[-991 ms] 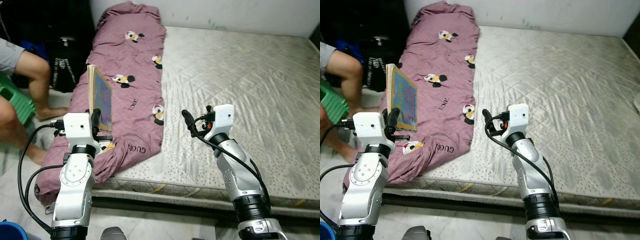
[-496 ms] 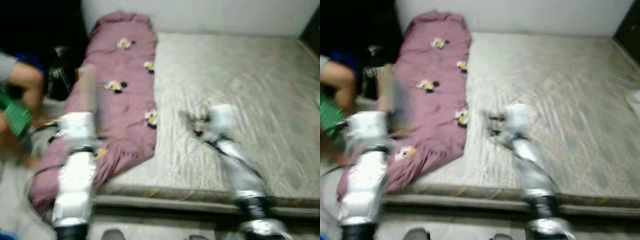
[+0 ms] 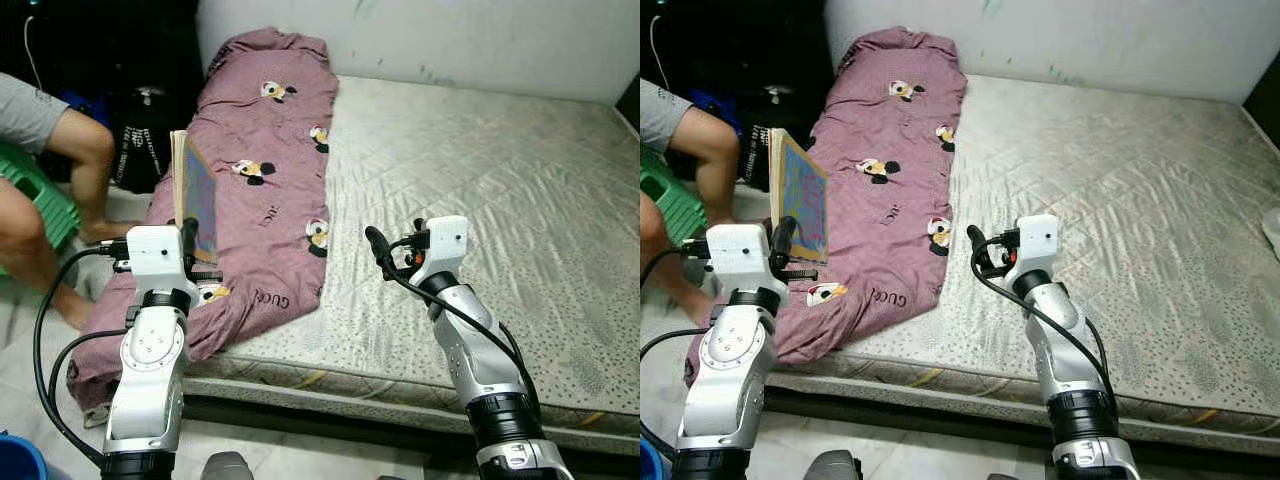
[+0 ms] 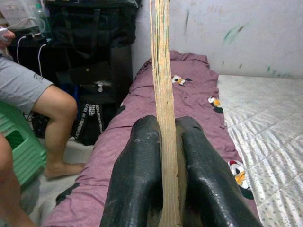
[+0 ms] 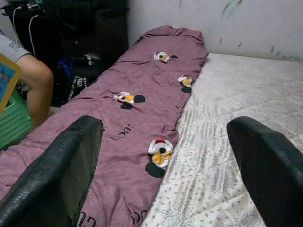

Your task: Clean up the room

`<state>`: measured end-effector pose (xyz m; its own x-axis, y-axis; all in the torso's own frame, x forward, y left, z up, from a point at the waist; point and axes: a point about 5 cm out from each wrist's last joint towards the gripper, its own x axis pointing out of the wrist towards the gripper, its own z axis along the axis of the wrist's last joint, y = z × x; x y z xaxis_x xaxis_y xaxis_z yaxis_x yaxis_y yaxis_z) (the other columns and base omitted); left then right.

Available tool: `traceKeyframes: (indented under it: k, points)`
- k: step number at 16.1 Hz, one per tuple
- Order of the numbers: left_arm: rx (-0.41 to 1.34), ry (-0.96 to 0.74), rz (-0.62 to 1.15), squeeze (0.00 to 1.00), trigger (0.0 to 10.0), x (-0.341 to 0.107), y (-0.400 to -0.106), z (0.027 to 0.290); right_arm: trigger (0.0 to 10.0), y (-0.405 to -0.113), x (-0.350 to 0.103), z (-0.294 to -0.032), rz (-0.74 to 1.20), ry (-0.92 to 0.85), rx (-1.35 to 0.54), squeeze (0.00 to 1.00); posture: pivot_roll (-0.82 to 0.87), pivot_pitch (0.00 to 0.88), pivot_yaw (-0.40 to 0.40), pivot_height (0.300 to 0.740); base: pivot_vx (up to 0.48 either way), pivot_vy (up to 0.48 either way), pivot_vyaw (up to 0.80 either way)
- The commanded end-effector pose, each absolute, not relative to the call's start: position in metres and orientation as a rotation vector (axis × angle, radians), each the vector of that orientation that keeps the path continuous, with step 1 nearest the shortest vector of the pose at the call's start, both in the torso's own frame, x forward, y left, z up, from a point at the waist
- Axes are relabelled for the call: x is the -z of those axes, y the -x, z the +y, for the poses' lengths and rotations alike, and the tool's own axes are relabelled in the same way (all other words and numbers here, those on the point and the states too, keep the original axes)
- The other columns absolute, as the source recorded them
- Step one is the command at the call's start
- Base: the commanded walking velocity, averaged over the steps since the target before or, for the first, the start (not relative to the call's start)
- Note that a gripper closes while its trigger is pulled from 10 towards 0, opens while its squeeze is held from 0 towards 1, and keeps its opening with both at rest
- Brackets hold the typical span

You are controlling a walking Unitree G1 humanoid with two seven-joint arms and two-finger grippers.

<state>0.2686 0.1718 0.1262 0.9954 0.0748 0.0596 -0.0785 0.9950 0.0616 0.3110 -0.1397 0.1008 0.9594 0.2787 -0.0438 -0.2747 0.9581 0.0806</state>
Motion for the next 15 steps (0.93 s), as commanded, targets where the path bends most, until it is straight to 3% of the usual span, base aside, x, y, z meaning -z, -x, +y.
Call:
traceKeyframes:
  k: [1,15]
  points:
    - [-0.056,-0.072,-0.102,0.0,10.0,-0.1344,-0.2692,0.1685,10.0,-0.314,-0.1069,-0.1418,0.033,-0.072,-0.276,0.0,-0.03,0.033,-0.022,0.74,0.0,-0.27,0.0]
    - [-0.051,-0.071,-0.103,0.0,10.0,-0.1341,-0.2697,0.1688,10.0,-0.3148,-0.1059,-0.142,0.036,-0.06,-0.28,0.0,-0.03,0.023,-0.024,0.74,0.0,-0.268,0.0]
